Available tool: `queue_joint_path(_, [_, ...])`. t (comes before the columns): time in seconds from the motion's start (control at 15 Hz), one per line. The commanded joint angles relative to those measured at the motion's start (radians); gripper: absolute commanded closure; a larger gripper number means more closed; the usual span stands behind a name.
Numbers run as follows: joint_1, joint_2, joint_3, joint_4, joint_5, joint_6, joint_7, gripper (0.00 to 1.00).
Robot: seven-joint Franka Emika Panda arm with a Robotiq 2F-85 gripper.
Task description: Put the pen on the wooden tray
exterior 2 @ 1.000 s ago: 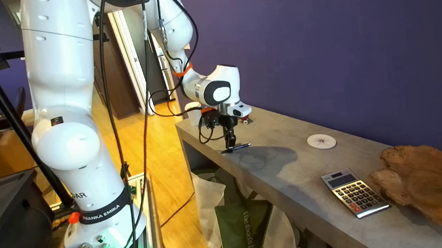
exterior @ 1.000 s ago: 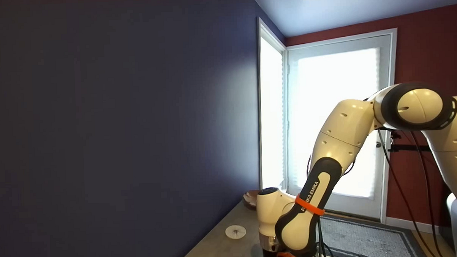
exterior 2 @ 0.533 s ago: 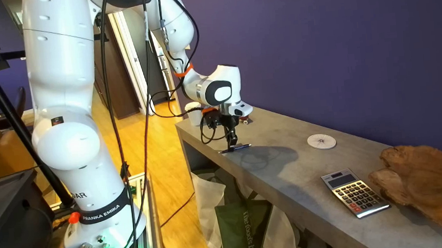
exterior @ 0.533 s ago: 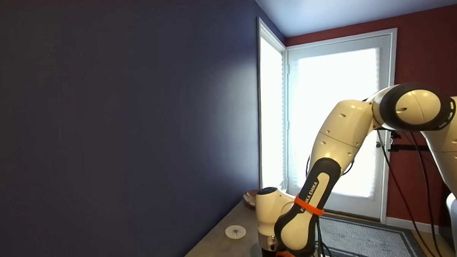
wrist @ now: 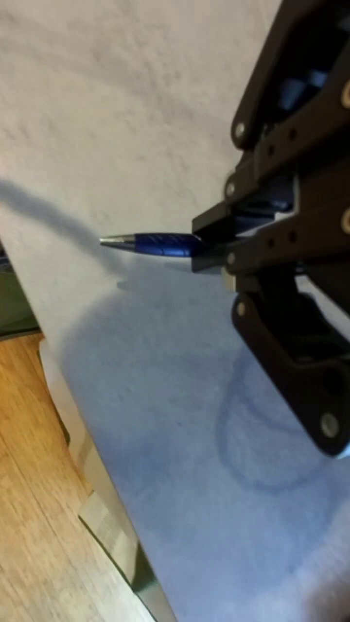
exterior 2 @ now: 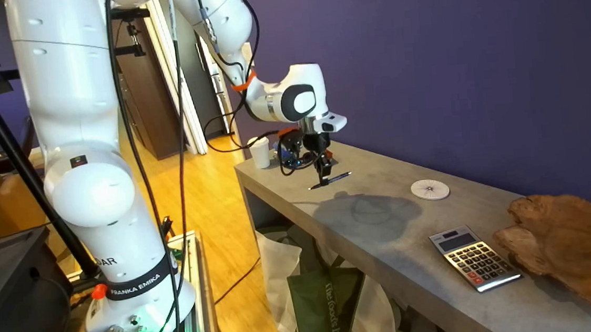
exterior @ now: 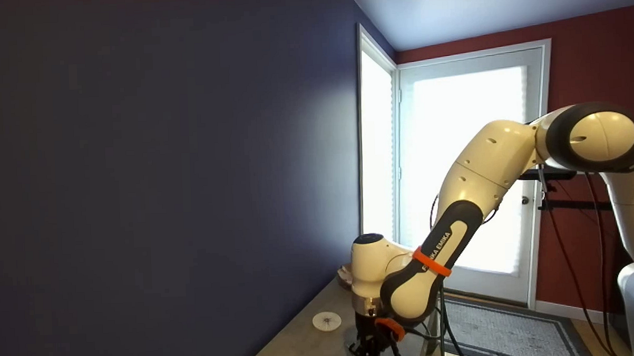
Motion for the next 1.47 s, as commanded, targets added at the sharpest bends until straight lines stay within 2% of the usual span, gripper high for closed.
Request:
queue_joint_path(0.0, [-0.016,-0.105,-0.067,0.025,-0.173,-0.067,0.133,0.97])
queue_joint_path(0.2, [-0.079,-0.141,-0.073,0.073,-0.247,-0.1,0.179,0.97])
queue_joint_path(0.27, [-0.107,-0.148,-0.05,0.082,-0.17,-0.118,0.117,0.97])
queue_joint_path(0.33, [-0.11,-0.129,-0.04,0.066,-0.2,-0.082,0.129,0.97])
queue_joint_path(0.4, [-0.125,-0.135,-0.037,0.072,-0.2,-0.086,0.121,0.87])
queue_joint_path(0.73, [-0.127,-0.125,-0.024,0.07,-0.199,-0.086,0.12,0.87])
queue_joint_path(0.8, [-0.129,-0.098,-0.032,0.099,-0.216,-0.085,0.14,0.97])
queue_joint_path(0.93, [-0.151,-0.062,-0.051,0.156,-0.207,-0.08,0.154,0.97])
queue_joint_path(1.4, [-0.278,0.105,-0.139,0.434,-0.053,-0.136,0.164,0.97])
